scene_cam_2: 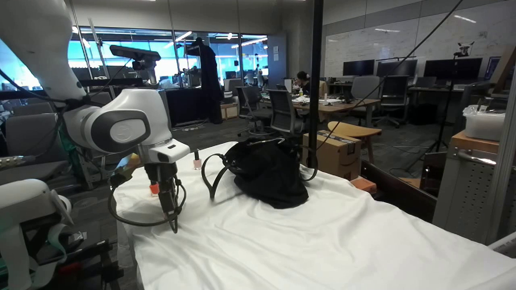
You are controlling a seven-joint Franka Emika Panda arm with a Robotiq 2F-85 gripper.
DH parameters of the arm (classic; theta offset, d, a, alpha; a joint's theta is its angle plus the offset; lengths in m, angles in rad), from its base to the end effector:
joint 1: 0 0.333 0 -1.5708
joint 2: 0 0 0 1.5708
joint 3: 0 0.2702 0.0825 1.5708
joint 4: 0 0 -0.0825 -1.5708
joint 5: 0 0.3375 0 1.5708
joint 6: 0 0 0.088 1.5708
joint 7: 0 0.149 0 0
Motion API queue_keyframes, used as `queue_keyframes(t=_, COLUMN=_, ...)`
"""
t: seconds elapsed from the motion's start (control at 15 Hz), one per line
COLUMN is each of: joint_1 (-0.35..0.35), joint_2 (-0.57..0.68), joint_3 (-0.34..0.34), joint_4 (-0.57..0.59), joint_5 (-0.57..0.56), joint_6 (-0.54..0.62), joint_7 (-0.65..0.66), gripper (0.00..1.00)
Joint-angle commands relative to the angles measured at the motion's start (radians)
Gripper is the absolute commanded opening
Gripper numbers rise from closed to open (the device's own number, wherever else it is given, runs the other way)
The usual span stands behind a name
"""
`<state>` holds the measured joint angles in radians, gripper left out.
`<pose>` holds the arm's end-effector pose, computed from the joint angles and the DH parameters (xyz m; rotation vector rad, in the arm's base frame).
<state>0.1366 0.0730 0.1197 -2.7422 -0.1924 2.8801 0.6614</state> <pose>0.3699 0.1076 0.1603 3.1070 -0.3454 0.1250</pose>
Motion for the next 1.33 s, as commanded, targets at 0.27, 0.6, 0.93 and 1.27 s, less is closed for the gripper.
queue_keyframes(t=0.27, joint_1=0.000, joint_2=0.011, joint_3=-0.009, joint_4=0.000, joint_5=-0.003, joint_6=0.005, joint_7=0.011, gripper=0.23)
queue_keyframes(t=0.6, joint_1=0.008, joint_2=0.002, joint_3=-0.010, joint_4=0.016, joint_5=-0.024, joint_6=-0.043, joint_7=0.023, gripper=0.15)
queue_keyframes(t=0.93, joint_1=0.031, joint_2=-0.067, joint_3=-0.019, joint_4=0.091, joint_5=-0.100, joint_6=-0.212, joint_7=0.025, gripper=0.15)
queue_keyframes(t=1.27, joint_1=0.003, joint_2=-0.106, joint_3=-0.004, joint_4=0.238, joint_5=-0.191, joint_6=-0.377, joint_7=0.012, gripper=0.15)
